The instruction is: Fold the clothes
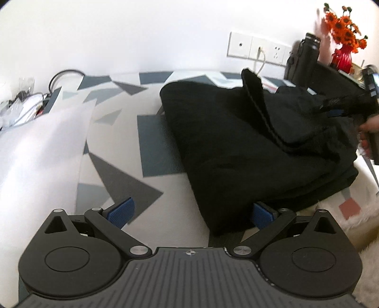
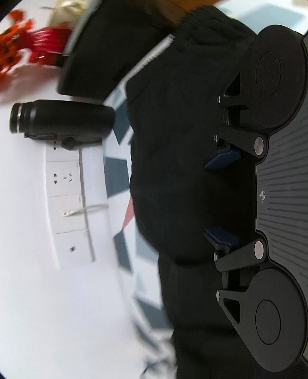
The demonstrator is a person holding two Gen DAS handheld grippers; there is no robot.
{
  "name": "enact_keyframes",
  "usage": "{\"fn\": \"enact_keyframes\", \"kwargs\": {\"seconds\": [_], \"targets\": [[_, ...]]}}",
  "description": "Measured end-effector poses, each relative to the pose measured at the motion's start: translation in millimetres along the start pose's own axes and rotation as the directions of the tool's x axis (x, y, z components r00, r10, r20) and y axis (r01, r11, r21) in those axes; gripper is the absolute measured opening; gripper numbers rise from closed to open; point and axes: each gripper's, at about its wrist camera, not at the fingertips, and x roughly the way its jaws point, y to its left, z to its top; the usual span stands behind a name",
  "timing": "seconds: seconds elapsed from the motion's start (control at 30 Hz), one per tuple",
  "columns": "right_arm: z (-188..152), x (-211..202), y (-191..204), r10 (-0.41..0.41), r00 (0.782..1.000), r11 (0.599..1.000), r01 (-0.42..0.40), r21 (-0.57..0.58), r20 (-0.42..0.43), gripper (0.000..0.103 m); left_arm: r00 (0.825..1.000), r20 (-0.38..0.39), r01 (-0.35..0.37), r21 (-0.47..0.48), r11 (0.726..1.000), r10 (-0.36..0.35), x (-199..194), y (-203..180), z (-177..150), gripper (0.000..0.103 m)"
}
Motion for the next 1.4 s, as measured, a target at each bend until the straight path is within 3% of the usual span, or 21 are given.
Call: {"fn": "enact_keyframes", "kwargs": {"seconds": [0.17, 0.37, 0.5, 0.57, 0.67, 0.83, 1.07, 1.13, 1.2, 1.27, 1.33, 1.4], "targets": [[-23, -35, 23, 0.192, 0.981, 0.974, -0.194, -0.118, -0.028, 0.069, 1.000, -0.030, -0.004, -0.049, 0.999, 0.002, 12, 7, -1, 0.102], [-49, -64, 48, 0.302, 0.952, 0.946, -0.305, -0.114, -0.044, 0.082, 0.999, -0.052, 0.008, -0.035, 0.999, -0.010, 20, 10, 0, 0.102], [-55, -66, 72, 0.307, 0.950, 0.931, -0.313, -0.189, -0.063, 0.082, 0.998, -0.057, 0.015, -0.009, 1.000, -0.015, 23, 10, 2, 0.103], [-62, -59, 84, 0.282, 0.956, 0.926, -0.294, -0.236, -0.083, 0.081, 0.998, -0.060, 0.018, 0.005, 1.000, -0.018, 25, 10, 3, 0.103], [-74, -51, 94, 0.230, 0.966, 0.928, -0.254, -0.273, -0.119, 0.067, 0.998, -0.064, 0.023, 0.025, 0.999, -0.022, 27, 10, 4, 0.103], [-82, -46, 82, 0.156, 0.982, 0.962, -0.175, -0.207, -0.105, 0.023, 0.998, -0.065, 0.029, 0.049, 0.998, -0.025, 29, 10, 4, 0.103], [-81, -71, 42, -0.009, 0.999, 1.000, 0.010, 0.019, -0.033, 0.017, 0.998, -0.053, 0.043, 0.071, 0.997, -0.039, 29, 13, 3, 0.103], [-83, -78, 29, -0.060, 0.998, 0.995, 0.062, 0.084, -0.030, 0.004, 0.998, -0.052, 0.048, 0.075, 0.996, -0.044, 29, 13, 3, 0.103], [-84, -85, 16, -0.101, 0.994, 0.985, 0.104, 0.140, -0.033, 0.006, 0.998, -0.051, 0.052, 0.079, 0.996, -0.048, 30, 14, 3, 0.103], [-85, -92, 9, -0.070, 0.997, 0.982, 0.073, 0.175, -0.019, 0.012, 0.998, -0.048, 0.054, 0.080, 0.995, -0.050, 30, 14, 2, 0.103], [-84, -100, 16, -0.045, 0.999, 0.990, 0.042, 0.134, 0.023, 0.026, 0.998, -0.046, 0.056, 0.082, 0.995, -0.052, 30, 14, 2, 0.103], [-79, -101, 29, 0.003, 0.999, 0.997, -0.007, 0.080, 0.048, 0.030, 0.998, -0.046, 0.058, 0.084, 0.995, -0.054, 30, 14, 2, 0.103]]}}
